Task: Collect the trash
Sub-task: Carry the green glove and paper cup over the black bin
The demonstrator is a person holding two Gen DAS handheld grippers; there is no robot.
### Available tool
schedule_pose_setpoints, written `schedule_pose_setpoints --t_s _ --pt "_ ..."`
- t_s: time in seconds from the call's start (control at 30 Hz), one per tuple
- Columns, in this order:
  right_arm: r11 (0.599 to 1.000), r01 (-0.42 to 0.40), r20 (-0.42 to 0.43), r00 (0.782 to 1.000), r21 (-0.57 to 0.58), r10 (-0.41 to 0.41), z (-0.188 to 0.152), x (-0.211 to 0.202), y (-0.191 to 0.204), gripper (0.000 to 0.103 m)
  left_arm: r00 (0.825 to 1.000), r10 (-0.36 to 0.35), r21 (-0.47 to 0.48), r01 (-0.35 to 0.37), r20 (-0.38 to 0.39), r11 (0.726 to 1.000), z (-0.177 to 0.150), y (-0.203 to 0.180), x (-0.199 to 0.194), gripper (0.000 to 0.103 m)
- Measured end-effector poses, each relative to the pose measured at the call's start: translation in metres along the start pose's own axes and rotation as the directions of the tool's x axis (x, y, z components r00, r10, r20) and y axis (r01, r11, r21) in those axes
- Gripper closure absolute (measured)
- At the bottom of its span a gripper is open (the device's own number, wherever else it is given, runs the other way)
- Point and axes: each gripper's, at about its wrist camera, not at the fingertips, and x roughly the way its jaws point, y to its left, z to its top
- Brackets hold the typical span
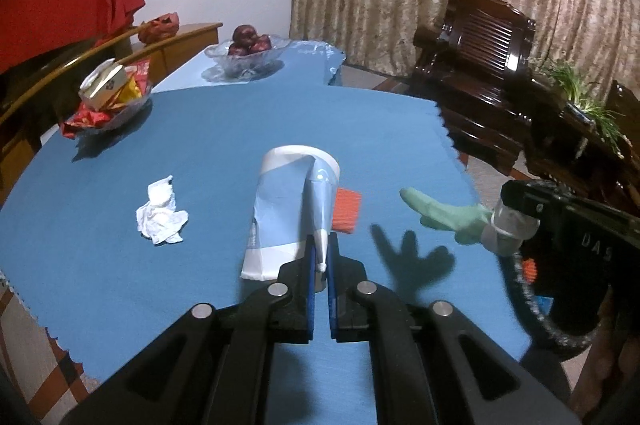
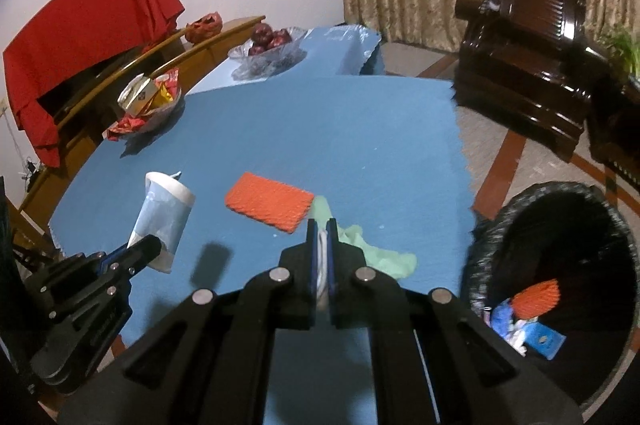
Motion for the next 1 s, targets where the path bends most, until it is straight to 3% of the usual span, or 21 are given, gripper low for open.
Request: schedule_pose_setpoints --t_s 0.27,0.63,1.0 --pt "0.999 0.039 0.042 0.998 0.008 -0.039 0.003 -0.044 -0.036 0.100 1.000 -0.029 0.005 0.029 0.010 1.000 0.008 -0.047 -0.023 0.098" --pt "0.990 0.125 0.081 0.988 0.069 -0.130 -0.005 -0.104 -0.114 0.100 0.994 -0.111 0.065 0.111 -0.003 0.992 0.011 -0.143 -0.034 0.098" --pt "0.963 0.202 0.032 0.977 0.178 -0.211 -0.039 -0.111 -0.207 0.100 0.978 -0.198 0.132 0.206 -0.066 0.970 -0.001 -0.237 -0.009 0.098"
